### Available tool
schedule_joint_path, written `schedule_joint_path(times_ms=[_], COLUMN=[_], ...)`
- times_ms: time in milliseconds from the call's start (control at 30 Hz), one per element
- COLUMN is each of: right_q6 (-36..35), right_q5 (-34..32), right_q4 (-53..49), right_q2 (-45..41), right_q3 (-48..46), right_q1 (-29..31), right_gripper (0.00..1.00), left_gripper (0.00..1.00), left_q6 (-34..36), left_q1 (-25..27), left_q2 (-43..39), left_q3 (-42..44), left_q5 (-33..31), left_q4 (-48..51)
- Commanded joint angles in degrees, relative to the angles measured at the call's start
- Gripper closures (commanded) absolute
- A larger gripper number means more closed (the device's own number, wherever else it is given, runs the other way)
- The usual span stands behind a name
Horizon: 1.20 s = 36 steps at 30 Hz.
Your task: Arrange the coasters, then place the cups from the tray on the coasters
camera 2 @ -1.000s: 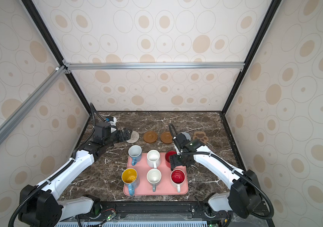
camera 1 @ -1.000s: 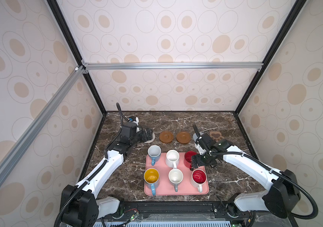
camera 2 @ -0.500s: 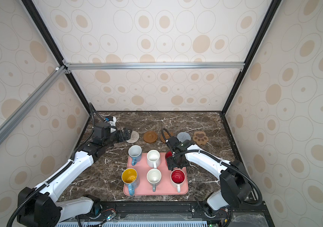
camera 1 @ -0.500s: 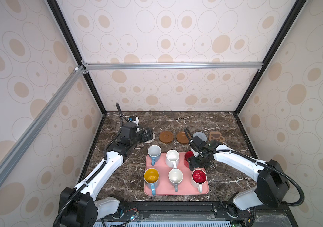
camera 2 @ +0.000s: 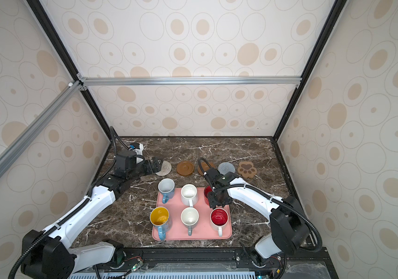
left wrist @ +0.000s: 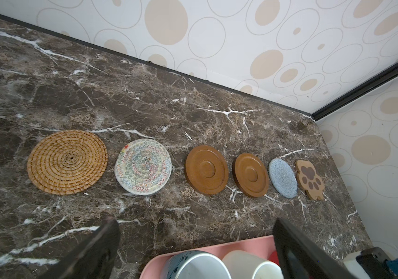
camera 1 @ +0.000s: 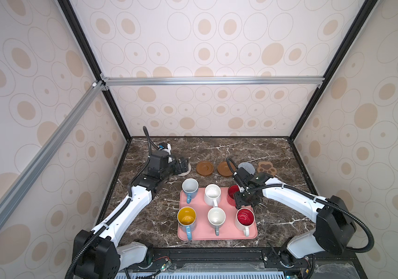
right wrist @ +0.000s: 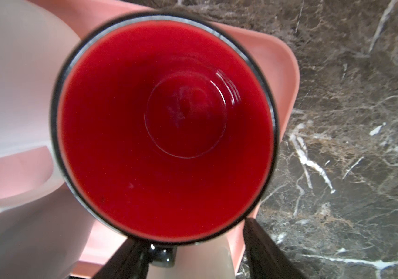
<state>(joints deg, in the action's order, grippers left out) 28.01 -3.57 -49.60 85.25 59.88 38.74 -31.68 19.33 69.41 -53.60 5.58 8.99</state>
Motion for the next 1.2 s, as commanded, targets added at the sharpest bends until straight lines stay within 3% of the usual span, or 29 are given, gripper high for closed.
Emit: schedule_joint_path(times_ms=[0,600,1167], right_q6=[0.6,-0.2,-0.9], right_q5=[-1.8,-2.7,-3.5], right_q4=[-0.5,1.9,3.2], right_q2=[-0.3,0.0,1.9], right_q3=[-0.6,-1.9,-2.0], right_q1=[0.5,1.6,2.3], right_gripper=[0.41,0.59,0.69], left_gripper=[0.0,0.0,0.0], left_q6=[-0.6,-0.9,-0.8], left_q1=[0.4,0.4,0.4], left_q2=[-1.2,-1.8,-1.8], left_q3=[0.3,1.4,1.6], left_q5=[-0.8,-0.8,-0.8], left_q4=[-0.8,-1.3,-1.2])
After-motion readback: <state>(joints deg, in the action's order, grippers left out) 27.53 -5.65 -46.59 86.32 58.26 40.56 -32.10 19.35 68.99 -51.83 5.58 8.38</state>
